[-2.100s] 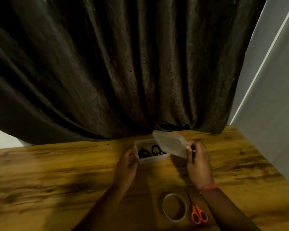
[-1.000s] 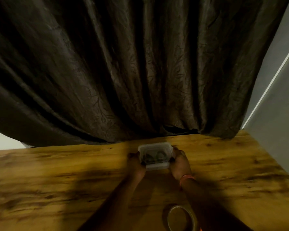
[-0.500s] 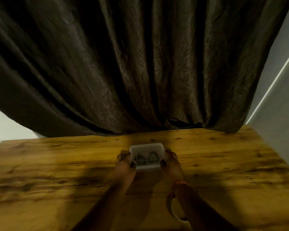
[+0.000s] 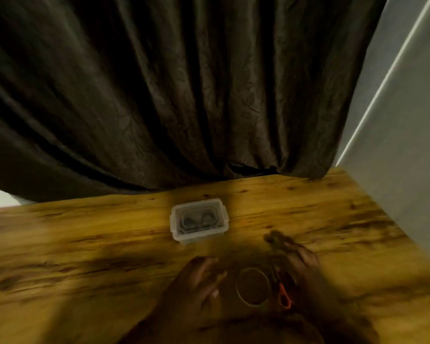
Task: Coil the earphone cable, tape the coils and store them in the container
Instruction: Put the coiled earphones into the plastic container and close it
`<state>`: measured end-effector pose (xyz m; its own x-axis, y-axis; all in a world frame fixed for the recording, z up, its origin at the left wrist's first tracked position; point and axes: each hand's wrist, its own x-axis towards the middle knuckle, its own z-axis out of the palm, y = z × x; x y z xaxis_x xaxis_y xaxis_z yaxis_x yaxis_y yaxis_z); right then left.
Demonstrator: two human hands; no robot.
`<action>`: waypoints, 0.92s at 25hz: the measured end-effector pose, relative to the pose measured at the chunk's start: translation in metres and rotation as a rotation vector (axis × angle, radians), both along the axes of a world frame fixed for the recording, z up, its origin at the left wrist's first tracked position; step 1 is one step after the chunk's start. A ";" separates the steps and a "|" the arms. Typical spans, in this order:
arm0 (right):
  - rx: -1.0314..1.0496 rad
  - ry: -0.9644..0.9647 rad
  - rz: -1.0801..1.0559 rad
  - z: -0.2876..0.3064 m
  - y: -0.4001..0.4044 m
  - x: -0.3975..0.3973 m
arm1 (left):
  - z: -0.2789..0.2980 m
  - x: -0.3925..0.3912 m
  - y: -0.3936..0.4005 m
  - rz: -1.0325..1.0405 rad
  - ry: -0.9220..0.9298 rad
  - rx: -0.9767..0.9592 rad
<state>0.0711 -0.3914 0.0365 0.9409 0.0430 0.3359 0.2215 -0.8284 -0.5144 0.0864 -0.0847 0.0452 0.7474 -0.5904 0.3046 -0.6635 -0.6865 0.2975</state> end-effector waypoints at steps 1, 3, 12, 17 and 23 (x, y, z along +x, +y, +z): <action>-0.092 0.004 -0.010 -0.010 -0.010 -0.022 | -0.008 -0.013 -0.009 -0.128 0.016 0.103; -0.244 -0.032 -0.055 -0.026 -0.018 -0.055 | -0.016 -0.029 -0.029 -0.283 -0.017 0.357; -0.251 -0.044 -0.038 -0.042 0.002 -0.070 | -0.031 -0.037 -0.069 -0.123 0.158 0.531; -0.114 0.106 -0.024 -0.036 -0.008 -0.044 | -0.037 -0.020 -0.088 -0.066 0.298 0.498; -0.100 0.202 -0.141 -0.034 -0.021 0.038 | -0.024 0.032 -0.131 0.062 0.340 0.431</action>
<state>0.1087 -0.4122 0.0030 0.9875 -0.0697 0.1412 0.0013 -0.8930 -0.4501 0.1189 -0.2154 0.0216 0.7992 -0.5597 -0.2194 -0.5331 -0.8285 0.1714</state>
